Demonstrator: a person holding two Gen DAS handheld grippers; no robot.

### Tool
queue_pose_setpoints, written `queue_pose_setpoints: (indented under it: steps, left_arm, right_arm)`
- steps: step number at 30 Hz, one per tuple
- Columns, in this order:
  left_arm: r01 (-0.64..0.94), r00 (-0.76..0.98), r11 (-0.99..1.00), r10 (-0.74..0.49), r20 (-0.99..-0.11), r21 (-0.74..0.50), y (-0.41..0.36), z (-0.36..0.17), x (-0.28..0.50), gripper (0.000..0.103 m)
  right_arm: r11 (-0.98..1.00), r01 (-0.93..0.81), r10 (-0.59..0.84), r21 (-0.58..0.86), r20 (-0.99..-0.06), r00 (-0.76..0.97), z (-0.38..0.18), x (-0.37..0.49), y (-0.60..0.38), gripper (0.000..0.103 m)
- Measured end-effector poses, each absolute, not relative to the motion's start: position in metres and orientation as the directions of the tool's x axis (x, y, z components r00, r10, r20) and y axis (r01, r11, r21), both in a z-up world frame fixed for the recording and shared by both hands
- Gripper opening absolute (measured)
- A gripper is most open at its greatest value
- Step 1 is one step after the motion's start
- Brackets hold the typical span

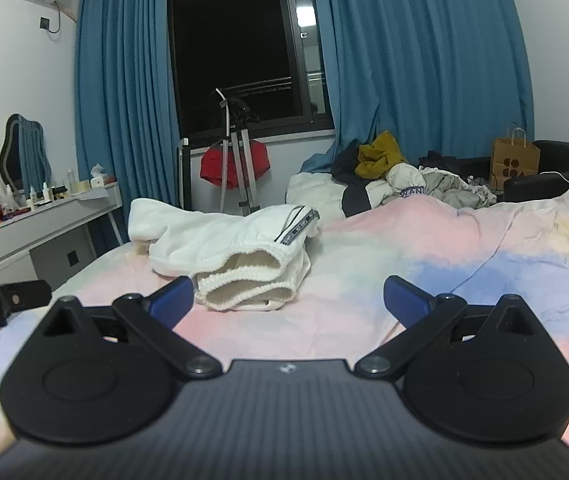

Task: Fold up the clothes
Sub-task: 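Move both grippers toward the white sweatpants on the bed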

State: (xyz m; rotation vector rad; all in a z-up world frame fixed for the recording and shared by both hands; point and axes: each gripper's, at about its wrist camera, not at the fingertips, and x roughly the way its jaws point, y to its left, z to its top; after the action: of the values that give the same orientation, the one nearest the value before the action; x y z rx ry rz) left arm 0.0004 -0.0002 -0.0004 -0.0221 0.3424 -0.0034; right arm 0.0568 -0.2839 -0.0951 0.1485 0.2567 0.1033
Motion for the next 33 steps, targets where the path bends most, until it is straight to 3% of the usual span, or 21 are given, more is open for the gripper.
queue_pose_setpoints:
  steps: [33]
  left_arm:
    - [0.021,0.938,1.0,-0.021,-0.345,-0.005,-0.007,-0.01,-0.014,0.103]
  right_arm:
    - [0.977,-0.051,0.101,0.206,-0.239,0.966,-0.102,0.06,-0.294,0.103]
